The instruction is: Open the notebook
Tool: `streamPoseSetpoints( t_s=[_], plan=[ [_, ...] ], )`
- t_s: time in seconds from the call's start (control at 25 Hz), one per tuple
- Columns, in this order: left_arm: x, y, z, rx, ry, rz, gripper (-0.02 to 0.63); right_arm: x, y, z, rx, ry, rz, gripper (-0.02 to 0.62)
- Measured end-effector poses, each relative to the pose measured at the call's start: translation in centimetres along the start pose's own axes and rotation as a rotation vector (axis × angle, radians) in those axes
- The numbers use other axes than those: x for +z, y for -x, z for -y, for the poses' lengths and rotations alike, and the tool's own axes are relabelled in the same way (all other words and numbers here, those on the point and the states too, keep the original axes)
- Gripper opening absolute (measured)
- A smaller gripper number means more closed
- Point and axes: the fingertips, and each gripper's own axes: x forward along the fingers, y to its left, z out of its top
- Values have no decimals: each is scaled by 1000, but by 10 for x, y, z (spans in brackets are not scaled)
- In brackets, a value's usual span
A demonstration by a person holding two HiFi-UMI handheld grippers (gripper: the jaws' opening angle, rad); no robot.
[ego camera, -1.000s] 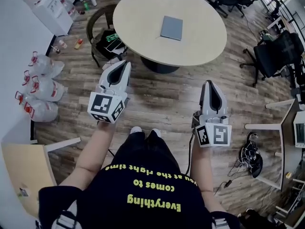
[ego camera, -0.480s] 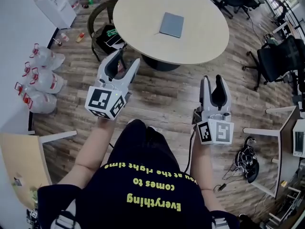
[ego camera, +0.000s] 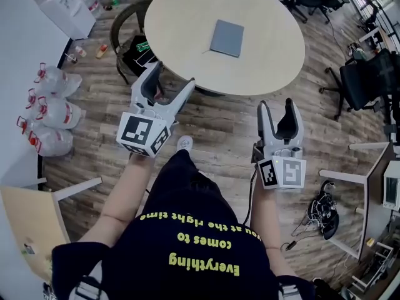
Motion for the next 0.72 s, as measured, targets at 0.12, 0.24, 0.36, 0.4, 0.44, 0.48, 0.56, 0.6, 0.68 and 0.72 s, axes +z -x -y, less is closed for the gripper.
streamPoseSetpoints(
  t_s=[0.12,0.24,0.36,0.4,0.44,0.48,0.56,0.6,0.68,0.72],
  plan=[
    [4,-30,-19,-40,-11,7,382,-3,-37,2,-16,6,-12,304],
    [3,-56,-43,-75,-20,6,391,-2,-71,0,-34,13,-7,313],
    [1,-79,-67,-101,-8,2,393,0,-100,-2,-53,30,-1,325],
    [0,-87,-73,-108,-6,-1,394,0,-107,-1,-64,36,-1,328],
    [-1,-93,-77,-115,-4,-5,394,0,-112,0,-74,40,-3,333],
    [-3,-99,-82,-121,-1,-10,393,-1,-117,2,-83,40,-6,335],
    [-5,-109,-89,-124,10,-13,394,-5,-124,4,-93,31,-16,339],
    [-6,-113,-93,-122,21,-8,393,-7,-127,6,-94,21,-20,341],
    [-5,-120,-98,-113,34,9,393,-10,-134,11,-94,0,-26,339],
    [-6,-124,-100,-108,34,10,393,-12,-138,13,-91,-4,-28,339]
  ],
)
